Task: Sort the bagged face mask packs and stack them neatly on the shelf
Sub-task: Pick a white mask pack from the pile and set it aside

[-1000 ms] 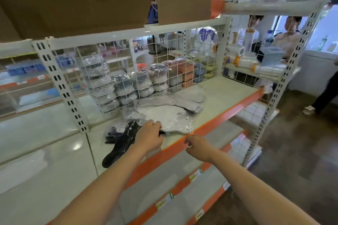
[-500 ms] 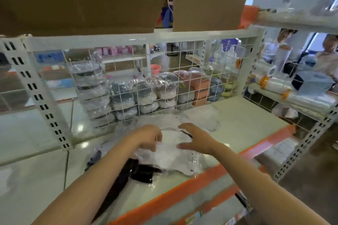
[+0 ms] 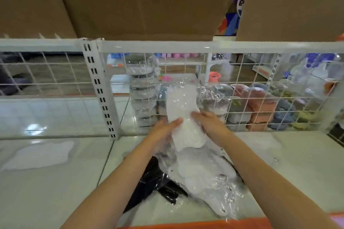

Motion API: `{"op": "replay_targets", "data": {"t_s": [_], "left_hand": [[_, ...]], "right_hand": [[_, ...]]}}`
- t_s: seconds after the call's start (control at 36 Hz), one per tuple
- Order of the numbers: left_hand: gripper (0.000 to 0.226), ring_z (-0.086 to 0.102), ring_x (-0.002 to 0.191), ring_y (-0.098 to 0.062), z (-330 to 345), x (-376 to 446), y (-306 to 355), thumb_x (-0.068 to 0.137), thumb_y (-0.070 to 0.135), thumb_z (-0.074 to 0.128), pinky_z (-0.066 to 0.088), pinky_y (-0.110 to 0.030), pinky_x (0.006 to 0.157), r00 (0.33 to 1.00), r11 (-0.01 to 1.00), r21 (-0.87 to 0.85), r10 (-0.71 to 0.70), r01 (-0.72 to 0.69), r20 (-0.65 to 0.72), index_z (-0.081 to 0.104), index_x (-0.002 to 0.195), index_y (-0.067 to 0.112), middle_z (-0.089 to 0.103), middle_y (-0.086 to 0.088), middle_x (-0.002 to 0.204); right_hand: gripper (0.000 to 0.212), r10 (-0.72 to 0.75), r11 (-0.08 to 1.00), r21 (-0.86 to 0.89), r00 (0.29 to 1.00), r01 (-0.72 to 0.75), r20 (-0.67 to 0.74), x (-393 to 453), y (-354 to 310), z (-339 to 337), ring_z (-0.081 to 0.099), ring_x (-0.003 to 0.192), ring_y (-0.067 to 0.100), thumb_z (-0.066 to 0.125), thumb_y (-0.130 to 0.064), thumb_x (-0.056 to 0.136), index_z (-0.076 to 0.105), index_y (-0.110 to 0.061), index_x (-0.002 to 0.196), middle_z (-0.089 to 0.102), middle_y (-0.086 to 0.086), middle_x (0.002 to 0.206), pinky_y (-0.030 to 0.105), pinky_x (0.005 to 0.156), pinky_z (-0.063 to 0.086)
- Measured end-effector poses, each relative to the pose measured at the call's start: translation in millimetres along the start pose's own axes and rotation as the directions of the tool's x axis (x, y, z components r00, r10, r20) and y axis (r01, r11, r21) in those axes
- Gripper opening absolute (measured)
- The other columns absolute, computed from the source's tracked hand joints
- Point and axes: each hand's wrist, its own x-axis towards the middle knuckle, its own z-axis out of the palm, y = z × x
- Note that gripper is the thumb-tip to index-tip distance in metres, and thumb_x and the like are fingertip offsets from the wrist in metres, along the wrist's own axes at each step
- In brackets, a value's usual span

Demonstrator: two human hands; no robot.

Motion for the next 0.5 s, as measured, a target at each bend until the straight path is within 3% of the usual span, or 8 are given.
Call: {"op": "replay_targets", "data": {"t_s": [0.06,0.11,0.17,0.22,0.31,0.39,0.44,0.5], "left_hand": [[0.046,0.063,0.107,-0.031,0,-2,0,0.081,0.018,0.07,0.049,-0.048,0.094,1.0,1.0,-0.012,-0.01,0.01,-0.012,0.058,0.123,0.008,0.067,-0.013,0.115],[0.024,0.066,0.093,-0.029,-2,-1,-2,0.088,0.005,0.061,0.055,-0.041,0.081,0.997,0.999,0.045,-0.003,0.007,-0.083,0.064,0.112,0.006,0.07,-0.013,0.102],[0.022,0.068,0.085,-0.027,-5,-2,-3,0.088,0.001,0.059,0.057,-0.035,0.071,0.985,0.993,0.111,-0.023,0.042,-0.173,0.065,0.109,0.004,0.07,-0.012,0.096],[0.026,0.067,0.09,-0.032,-10,-4,-3,0.089,0.002,0.059,0.056,-0.041,0.077,0.973,0.989,0.127,-0.045,0.075,-0.225,0.062,0.115,0.003,0.069,-0.016,0.101],[0.017,0.065,0.084,-0.028,-13,-8,-2,0.091,0.001,0.055,0.054,-0.038,0.074,0.964,0.987,0.147,-0.03,0.071,-0.264,0.064,0.103,0.008,0.068,-0.01,0.091],[0.02,0.062,0.073,-0.017,-10,-12,2,0.095,0.002,0.049,0.049,-0.026,0.054,0.958,0.985,0.162,-0.004,0.053,-0.288,0.06,0.09,0.018,0.064,-0.001,0.083],[0.019,0.062,0.077,-0.019,-9,-14,5,0.095,0.002,0.048,0.05,-0.028,0.058,0.951,0.985,0.167,0.006,0.048,-0.308,0.062,0.102,0.013,0.064,-0.002,0.086],[0.023,0.062,0.083,-0.024,-7,-14,7,0.094,0.002,0.048,0.05,-0.033,0.068,0.937,0.983,0.173,0.007,0.057,-0.349,0.06,0.114,0.006,0.064,-0.005,0.09]], "right_hand": [[0.023,-0.03,0.98,-0.189,0.984,0.063,0.176,1,3,1,0.06,0.103,0.018,0.054,-0.023,0.095,0.057,-0.021,0.118,0.064,-0.001,0.113,0.027,0.089,0.049],[0.037,-0.012,0.861,-0.467,0.926,0.202,0.377,-3,13,0,0.055,0.11,0.011,0.054,-0.031,0.094,0.051,-0.021,0.129,0.057,-0.007,0.122,0.019,0.092,0.046],[0.057,0.07,0.711,-0.623,0.849,0.326,0.524,-4,36,-6,0.05,0.121,0.014,0.06,-0.042,0.089,0.044,-0.019,0.138,0.05,-0.003,0.137,0.03,0.105,0.04],[0.091,0.226,0.489,-0.765,0.786,0.419,0.575,-9,62,-12,0.025,0.141,0.019,0.063,-0.056,0.08,0.019,-0.018,0.15,0.021,0.003,0.156,0.04,0.117,0.023],[0.12,0.345,0.177,-0.865,0.794,0.469,0.501,-23,86,-17,-0.016,0.145,0.019,0.062,-0.067,0.073,-0.014,-0.014,0.149,-0.024,0.002,0.156,0.043,0.12,0.003],[0.104,0.266,0.161,-0.848,0.805,0.505,0.53,-29,78,-16,-0.003,0.147,0.022,0.047,-0.071,0.079,-0.003,-0.015,0.151,-0.012,0.004,0.158,0.039,0.119,0.011],[0.067,0.228,0.206,-0.845,0.815,0.494,0.532,-26,62,-20,0.029,0.139,0.021,0.045,-0.055,0.092,0.031,-0.018,0.145,0.023,0.006,0.155,0.036,0.112,0.028],[0.022,0.152,0.338,-0.809,0.82,0.481,0.552,-22,47,-25,0.054,0.093,0.015,0.049,-0.043,0.094,0.06,-0.024,0.096,0.061,0.004,0.11,0.029,0.083,0.041]]}}
